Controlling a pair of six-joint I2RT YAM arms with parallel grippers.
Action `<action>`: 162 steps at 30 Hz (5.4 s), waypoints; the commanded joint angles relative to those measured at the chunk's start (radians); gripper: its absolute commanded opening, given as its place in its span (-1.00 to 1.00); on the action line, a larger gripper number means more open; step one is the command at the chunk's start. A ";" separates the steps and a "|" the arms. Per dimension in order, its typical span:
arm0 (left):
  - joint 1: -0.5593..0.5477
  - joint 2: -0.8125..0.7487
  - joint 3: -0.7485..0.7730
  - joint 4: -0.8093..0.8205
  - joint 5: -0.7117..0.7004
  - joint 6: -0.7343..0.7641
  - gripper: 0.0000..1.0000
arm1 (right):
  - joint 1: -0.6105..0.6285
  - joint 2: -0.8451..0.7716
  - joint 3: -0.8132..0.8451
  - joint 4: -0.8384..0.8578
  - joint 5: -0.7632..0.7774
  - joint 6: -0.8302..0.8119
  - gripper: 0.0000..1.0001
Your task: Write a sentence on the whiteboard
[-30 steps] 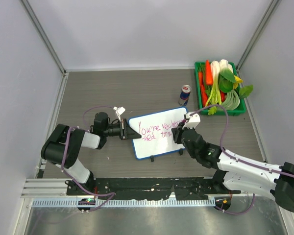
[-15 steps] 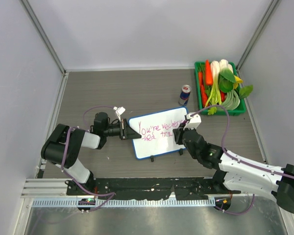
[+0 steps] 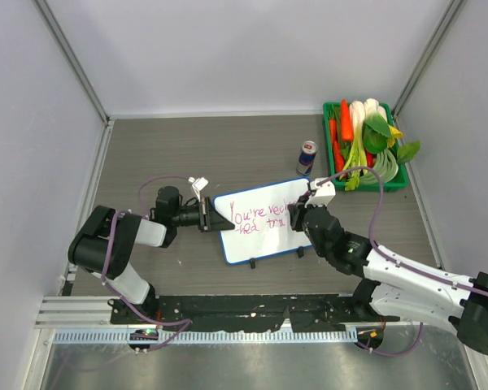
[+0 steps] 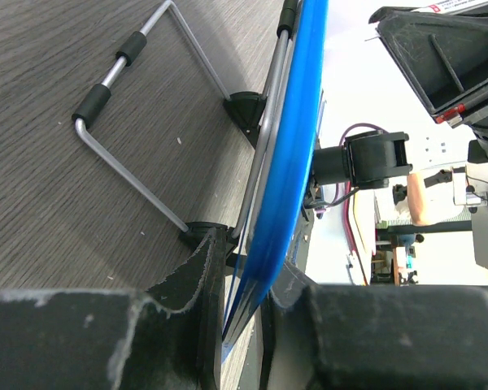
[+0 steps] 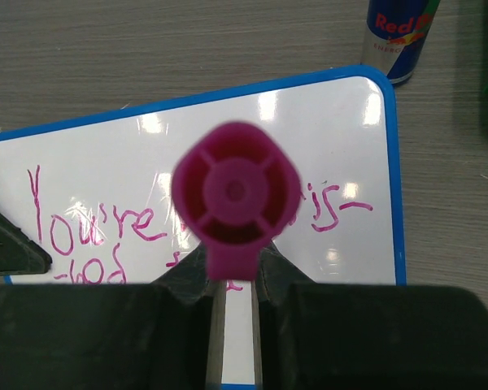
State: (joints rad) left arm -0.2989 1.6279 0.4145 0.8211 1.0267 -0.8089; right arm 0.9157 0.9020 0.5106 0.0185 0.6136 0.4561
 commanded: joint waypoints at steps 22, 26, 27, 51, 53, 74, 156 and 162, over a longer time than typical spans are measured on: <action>-0.005 0.027 -0.022 -0.048 -0.042 0.001 -1.00 | -0.051 0.064 -0.009 0.077 -0.038 0.026 -0.97; -0.006 0.030 -0.022 -0.046 -0.042 0.001 -1.00 | -0.051 0.051 -0.024 0.054 -0.049 0.036 -0.97; -0.005 0.030 -0.022 -0.046 -0.042 0.001 -1.00 | -0.051 0.045 -0.029 0.046 -0.054 0.036 -0.97; -0.005 0.036 -0.020 -0.039 -0.042 -0.004 -1.00 | -0.051 -0.029 -0.093 -0.012 -0.091 0.055 -0.97; -0.005 0.038 -0.020 -0.039 -0.042 -0.004 -1.00 | -0.051 -0.031 -0.089 -0.012 -0.083 0.050 -0.97; -0.006 0.035 -0.023 -0.033 -0.037 -0.006 -1.00 | -0.052 -0.045 -0.011 0.038 -0.009 -0.002 -0.97; -0.006 0.053 -0.020 -0.010 -0.030 -0.019 -1.00 | -0.077 -0.029 -0.096 -0.061 -0.054 0.062 -0.97; -0.005 0.055 -0.020 -0.008 -0.030 -0.021 -1.00 | -0.077 -0.018 -0.110 -0.097 -0.086 0.093 -0.97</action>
State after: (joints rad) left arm -0.2989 1.6539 0.4126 0.8650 1.0443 -0.8337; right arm 0.8421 0.8703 0.4294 0.0040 0.5529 0.5201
